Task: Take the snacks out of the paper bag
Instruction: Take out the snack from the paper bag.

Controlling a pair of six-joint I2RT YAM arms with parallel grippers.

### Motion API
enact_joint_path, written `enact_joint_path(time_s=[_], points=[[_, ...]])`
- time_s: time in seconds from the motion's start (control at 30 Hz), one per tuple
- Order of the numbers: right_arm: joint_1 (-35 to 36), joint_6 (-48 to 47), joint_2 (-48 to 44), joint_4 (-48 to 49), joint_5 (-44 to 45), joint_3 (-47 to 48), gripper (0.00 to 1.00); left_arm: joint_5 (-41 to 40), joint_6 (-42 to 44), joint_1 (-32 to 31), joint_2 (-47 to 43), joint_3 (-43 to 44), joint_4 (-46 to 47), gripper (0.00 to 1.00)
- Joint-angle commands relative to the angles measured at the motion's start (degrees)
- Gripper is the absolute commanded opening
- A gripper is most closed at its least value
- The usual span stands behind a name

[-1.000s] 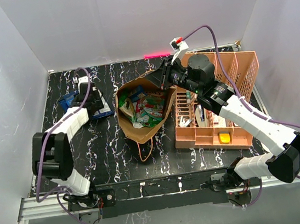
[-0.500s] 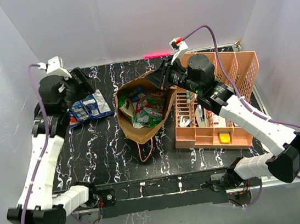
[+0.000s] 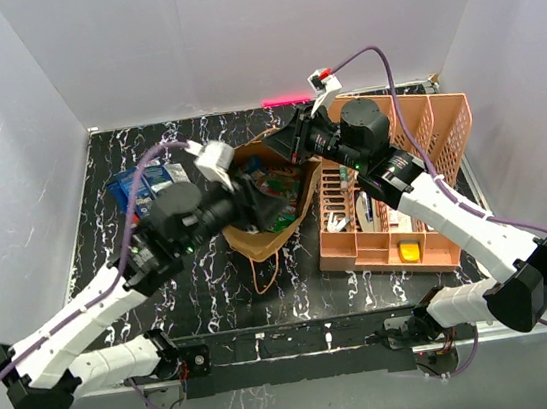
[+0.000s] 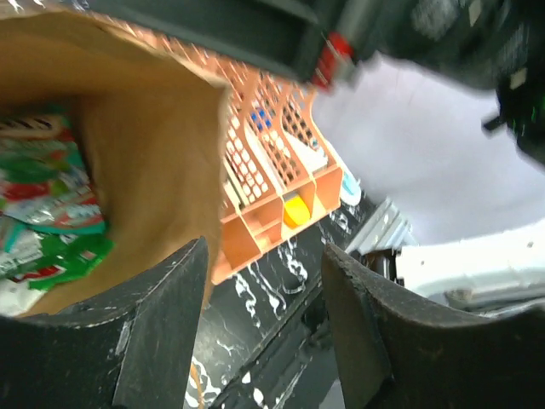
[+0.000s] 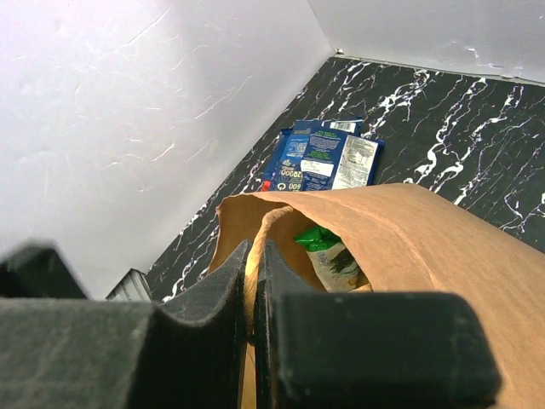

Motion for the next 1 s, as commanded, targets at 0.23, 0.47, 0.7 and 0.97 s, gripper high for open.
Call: enact_joint_path(time_s=[0.23,0.47,0.7,0.97], points=[[0.1,0.0,-1.8,4.2,-0.3,1.0,0.07,-44.1,8.3,-17.3,15.2,4.1,-12.6,0.47],[0.1,-0.1,-2.5,3.8,0.3,1.0,0.07,-52.6,22.4,-16.9,24.0,3.6,-8.3,0.45],[0.1,-0.2,-2.6,3.4,0.3,1.2,0.07,-51.9,27.8,-8.8,25.0,1.2,-5.4,0.57],[0.1,-0.2,-2.3,3.1,0.5,1.6,0.07,-49.9,27.9,-4.0,22.1,-1.2,-2.4,0.68]])
